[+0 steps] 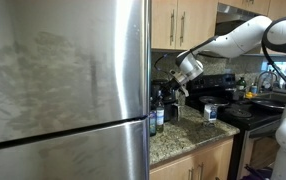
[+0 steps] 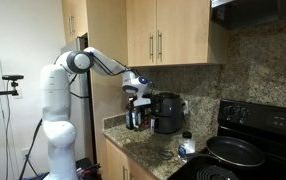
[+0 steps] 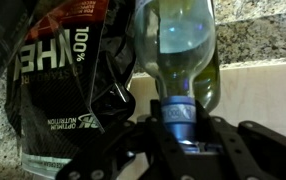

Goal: Move the bottle of alcohol on the right to the left

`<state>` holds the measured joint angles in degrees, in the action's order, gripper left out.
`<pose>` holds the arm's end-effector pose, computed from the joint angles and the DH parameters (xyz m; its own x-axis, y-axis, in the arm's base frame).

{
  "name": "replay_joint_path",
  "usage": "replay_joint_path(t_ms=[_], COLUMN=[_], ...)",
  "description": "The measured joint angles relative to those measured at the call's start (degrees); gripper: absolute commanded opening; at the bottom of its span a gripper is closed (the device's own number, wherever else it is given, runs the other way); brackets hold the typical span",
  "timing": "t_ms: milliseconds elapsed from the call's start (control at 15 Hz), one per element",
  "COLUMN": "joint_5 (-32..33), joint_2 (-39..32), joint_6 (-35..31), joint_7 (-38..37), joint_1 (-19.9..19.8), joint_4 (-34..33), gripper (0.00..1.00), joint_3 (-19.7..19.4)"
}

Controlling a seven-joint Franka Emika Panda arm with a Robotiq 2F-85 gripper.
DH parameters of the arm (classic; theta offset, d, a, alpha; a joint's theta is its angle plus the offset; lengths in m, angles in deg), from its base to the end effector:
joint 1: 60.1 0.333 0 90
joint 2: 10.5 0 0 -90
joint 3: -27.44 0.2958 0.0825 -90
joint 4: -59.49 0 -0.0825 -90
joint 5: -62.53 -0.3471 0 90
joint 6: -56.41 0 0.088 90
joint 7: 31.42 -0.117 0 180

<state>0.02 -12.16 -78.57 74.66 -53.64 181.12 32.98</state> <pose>0.5268 0.1304 0.4174 0.1210 0.6546 0.7463 0.9547 -0.2826 0.0932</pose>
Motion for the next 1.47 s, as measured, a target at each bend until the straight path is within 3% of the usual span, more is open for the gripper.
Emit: replay_joint_path(t_ms=[467,533,667,1000,1267,1467], joint_5=[-0.34,-0.24,-0.22,0.31,3.31,12.51], joint_2=[-0.24,-0.21,-0.2,-0.08,2.82,9.2], joint_6=[0.19,0.2,0.32,1.83,1.96,-0.18], joint_7=[-6.59,-7.09,-7.86,-9.62,-12.51,-20.1], joint_1=[-1.12,-1.13,-1.14,-1.17,-1.22,-1.77], joint_4=[-0.18,-0.18,-0.14,2.1,3.44,6.01], gripper=[0.06,0.47,0.55,0.98,1.0,1.0], joint_3=[-1.43,-1.48,-1.5,-1.56,-1.98,-2.47])
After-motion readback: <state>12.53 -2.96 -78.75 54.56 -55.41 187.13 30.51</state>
